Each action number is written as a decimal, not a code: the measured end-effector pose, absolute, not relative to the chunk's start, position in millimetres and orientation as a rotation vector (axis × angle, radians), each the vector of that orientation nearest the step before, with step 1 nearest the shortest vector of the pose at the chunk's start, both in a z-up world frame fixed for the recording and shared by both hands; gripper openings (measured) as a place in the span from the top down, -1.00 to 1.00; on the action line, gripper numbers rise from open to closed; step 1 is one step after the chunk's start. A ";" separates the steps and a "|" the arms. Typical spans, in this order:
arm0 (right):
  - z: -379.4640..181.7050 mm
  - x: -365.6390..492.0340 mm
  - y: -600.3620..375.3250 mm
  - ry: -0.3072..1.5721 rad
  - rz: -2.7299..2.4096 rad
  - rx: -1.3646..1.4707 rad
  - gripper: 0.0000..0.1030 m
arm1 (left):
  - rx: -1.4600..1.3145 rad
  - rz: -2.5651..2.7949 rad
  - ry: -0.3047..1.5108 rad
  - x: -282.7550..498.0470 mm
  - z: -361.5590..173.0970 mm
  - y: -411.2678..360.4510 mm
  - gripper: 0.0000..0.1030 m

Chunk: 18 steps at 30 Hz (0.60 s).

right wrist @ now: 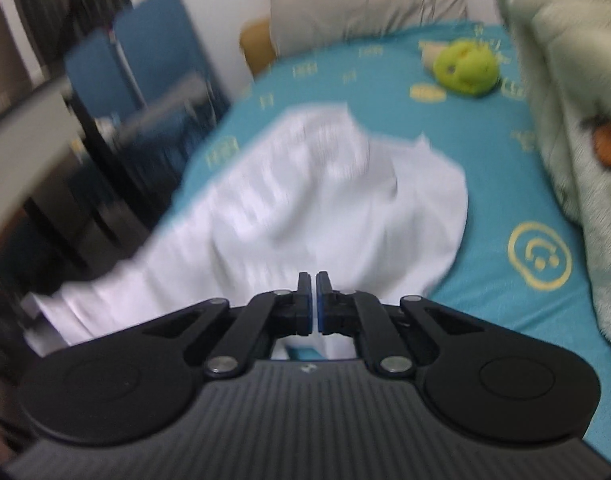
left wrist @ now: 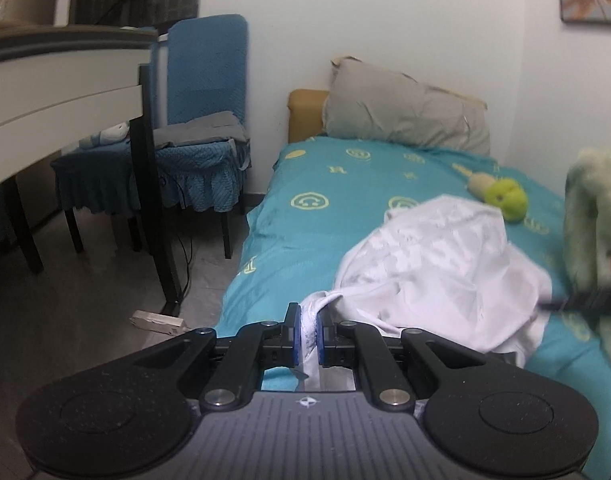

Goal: Fold clothes

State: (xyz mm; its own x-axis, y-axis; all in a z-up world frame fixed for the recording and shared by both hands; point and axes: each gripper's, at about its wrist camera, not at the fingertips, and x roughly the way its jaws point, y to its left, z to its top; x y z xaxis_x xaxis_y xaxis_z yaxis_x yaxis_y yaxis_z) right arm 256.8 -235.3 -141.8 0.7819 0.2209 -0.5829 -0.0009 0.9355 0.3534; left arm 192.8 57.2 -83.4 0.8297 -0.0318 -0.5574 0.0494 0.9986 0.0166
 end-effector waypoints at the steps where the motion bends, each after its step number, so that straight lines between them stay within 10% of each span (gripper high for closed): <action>1: -132.6 251.6 -239.9 0.634 0.125 0.367 0.91 | 0.048 -0.047 0.598 192.6 -84.8 54.8 0.82; 9: -112.7 218.4 -269.9 0.622 0.108 0.461 0.91 | 0.203 -0.084 0.578 165.4 -79.8 34.9 0.60; 12: -116.2 211.3 -273.0 0.655 0.075 0.468 0.85 | 0.267 -0.104 0.531 147.1 -73.2 25.5 0.08; 15: -118.9 215.7 -272.2 0.700 0.058 0.448 0.82 | 0.346 -0.153 0.477 141.4 -71.5 7.4 -0.01; 18: -122.2 221.1 -272.6 0.709 0.048 0.440 -0.05 | 0.497 -0.230 0.485 158.3 -86.9 -21.1 -0.01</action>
State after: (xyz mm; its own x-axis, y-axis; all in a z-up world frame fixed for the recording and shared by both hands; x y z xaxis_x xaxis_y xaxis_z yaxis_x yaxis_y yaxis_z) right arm 221.2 -272.6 -122.2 0.7616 0.1895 -0.6197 0.1050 0.9075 0.4067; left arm 158.3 -21.1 -86.9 0.8623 -0.0951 -0.4974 0.3254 0.8566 0.4004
